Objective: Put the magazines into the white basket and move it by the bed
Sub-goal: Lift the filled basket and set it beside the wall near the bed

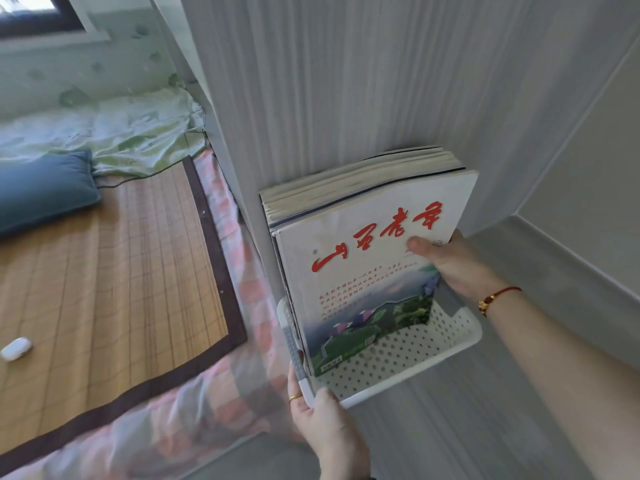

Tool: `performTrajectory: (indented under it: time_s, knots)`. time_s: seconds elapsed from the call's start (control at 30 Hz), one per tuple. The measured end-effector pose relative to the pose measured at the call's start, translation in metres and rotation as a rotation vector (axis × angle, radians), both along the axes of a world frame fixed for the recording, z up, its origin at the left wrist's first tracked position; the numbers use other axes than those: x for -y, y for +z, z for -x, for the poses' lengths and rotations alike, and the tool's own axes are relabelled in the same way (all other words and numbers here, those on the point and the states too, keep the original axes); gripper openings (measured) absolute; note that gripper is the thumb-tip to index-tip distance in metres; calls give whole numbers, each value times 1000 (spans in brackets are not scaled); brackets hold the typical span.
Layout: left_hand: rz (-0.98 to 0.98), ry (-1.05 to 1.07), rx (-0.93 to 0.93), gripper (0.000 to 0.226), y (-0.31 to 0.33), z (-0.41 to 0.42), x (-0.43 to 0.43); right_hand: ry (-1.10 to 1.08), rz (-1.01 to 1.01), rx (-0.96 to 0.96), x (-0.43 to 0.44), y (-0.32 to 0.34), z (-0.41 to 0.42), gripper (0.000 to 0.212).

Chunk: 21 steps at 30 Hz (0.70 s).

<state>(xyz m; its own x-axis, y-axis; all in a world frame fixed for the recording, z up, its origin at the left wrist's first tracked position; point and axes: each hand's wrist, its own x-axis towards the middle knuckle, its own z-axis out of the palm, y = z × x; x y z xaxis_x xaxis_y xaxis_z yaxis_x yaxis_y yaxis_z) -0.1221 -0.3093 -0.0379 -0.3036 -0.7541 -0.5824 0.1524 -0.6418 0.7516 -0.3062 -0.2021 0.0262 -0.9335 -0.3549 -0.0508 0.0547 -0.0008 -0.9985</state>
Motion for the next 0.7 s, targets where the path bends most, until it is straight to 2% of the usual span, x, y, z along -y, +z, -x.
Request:
performTrajectory:
  time_s: [0.13, 0.23, 0.33, 0.43, 0.57, 0.63, 0.7]
  knots:
    - [32, 11, 67, 68, -2, 10, 2, 51, -3, 5, 1, -2, 8, 48]
    - [61, -6, 107, 65, -4, 14, 2, 50, -28, 20, 2, -2, 12, 45]
    - [93, -128, 99, 63, -3, 8, 6, 51, -44, 44, 2, -2, 13, 49]
    - [287, -325, 58, 66, -2, -10, 18, 50, -63, 61, 0, -1, 10, 45]
    - [762, -483, -88, 72, 30, -13, 51, 99, -139, 55, -3, 9, 8, 47]
    - [870, -614, -114, 76, 54, 4, 68, 90, -134, 35, -2, 17, 9, 50]
    - [899, -681, -130, 89, 71, 24, 79, 5, -64, 13, 5, 24, 10, 51]
